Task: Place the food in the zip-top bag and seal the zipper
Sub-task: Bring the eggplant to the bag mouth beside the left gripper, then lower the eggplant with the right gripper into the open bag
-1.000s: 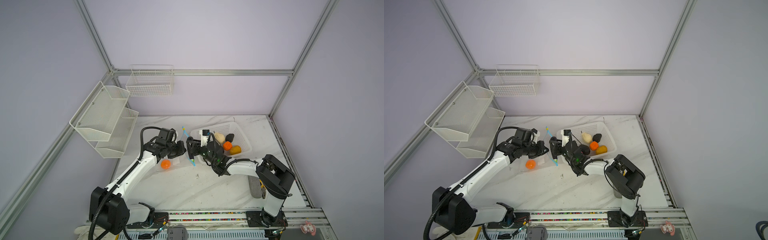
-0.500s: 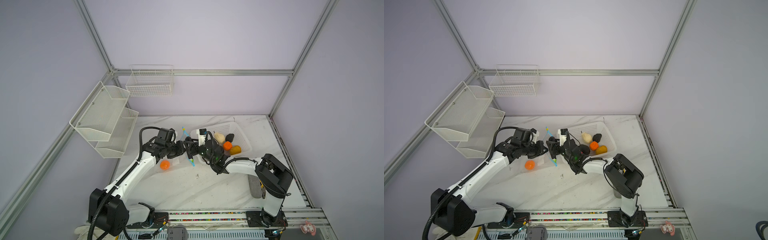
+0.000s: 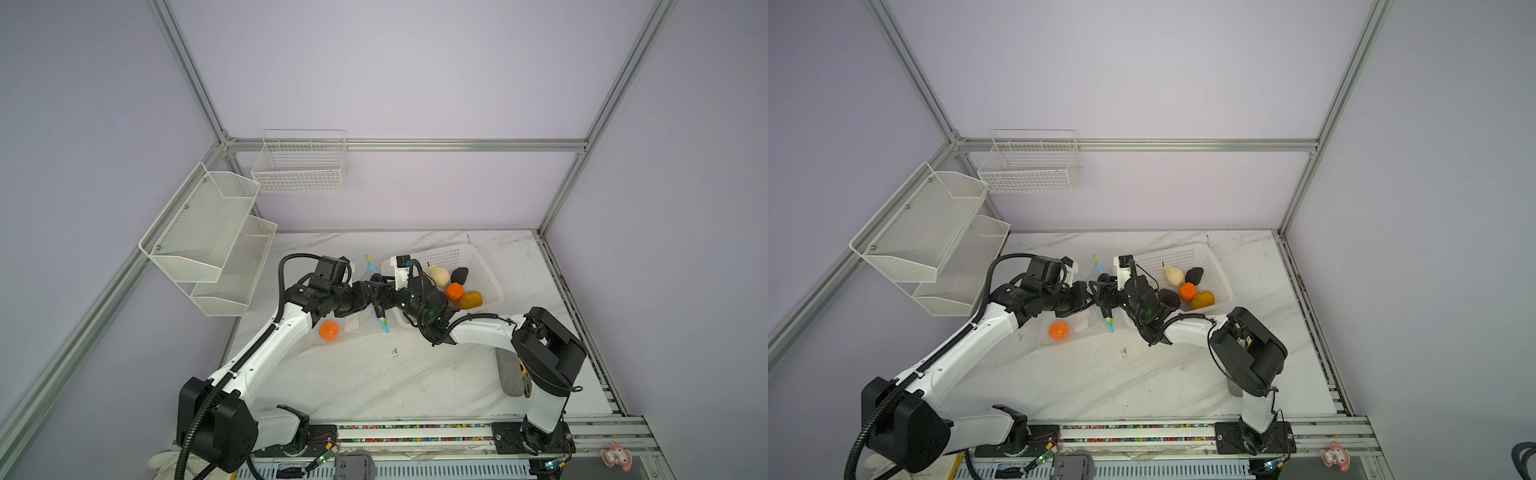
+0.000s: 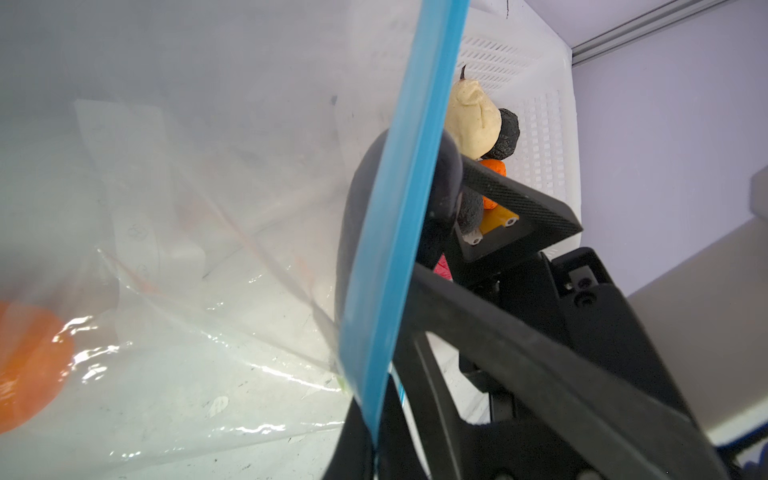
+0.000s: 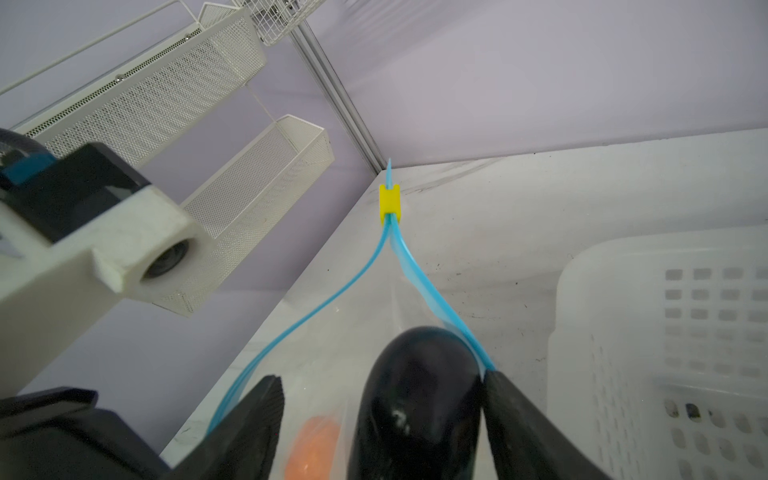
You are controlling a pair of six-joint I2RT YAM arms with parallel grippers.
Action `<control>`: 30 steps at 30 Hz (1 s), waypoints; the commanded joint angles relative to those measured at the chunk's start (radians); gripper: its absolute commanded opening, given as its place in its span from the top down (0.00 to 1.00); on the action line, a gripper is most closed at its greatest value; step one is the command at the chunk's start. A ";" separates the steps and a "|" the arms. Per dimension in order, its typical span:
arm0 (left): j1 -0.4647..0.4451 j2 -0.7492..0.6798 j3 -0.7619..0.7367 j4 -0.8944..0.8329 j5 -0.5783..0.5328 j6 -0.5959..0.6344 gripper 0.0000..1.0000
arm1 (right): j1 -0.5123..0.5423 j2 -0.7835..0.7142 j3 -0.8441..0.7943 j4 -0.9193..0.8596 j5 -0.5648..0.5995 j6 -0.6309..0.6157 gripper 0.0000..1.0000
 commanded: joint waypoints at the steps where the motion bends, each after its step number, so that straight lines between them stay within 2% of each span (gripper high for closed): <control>1: 0.009 -0.035 0.063 0.013 0.009 0.008 1.00 | 0.006 -0.017 0.029 -0.041 -0.006 -0.006 0.18; 10: 0.019 -0.035 0.070 0.012 0.005 0.010 1.00 | 0.003 -0.111 0.046 -0.194 -0.019 -0.002 0.18; 17: 0.030 -0.036 0.073 0.019 0.012 0.008 1.00 | -0.034 -0.198 0.011 -0.324 -0.021 0.046 0.19; 22: 0.035 -0.042 0.079 0.020 0.016 0.007 1.00 | -0.068 -0.186 0.004 -0.427 -0.052 0.084 0.24; 30: 0.034 -0.032 0.072 0.031 0.044 -0.001 1.00 | -0.068 -0.119 0.017 -0.413 -0.084 0.062 0.24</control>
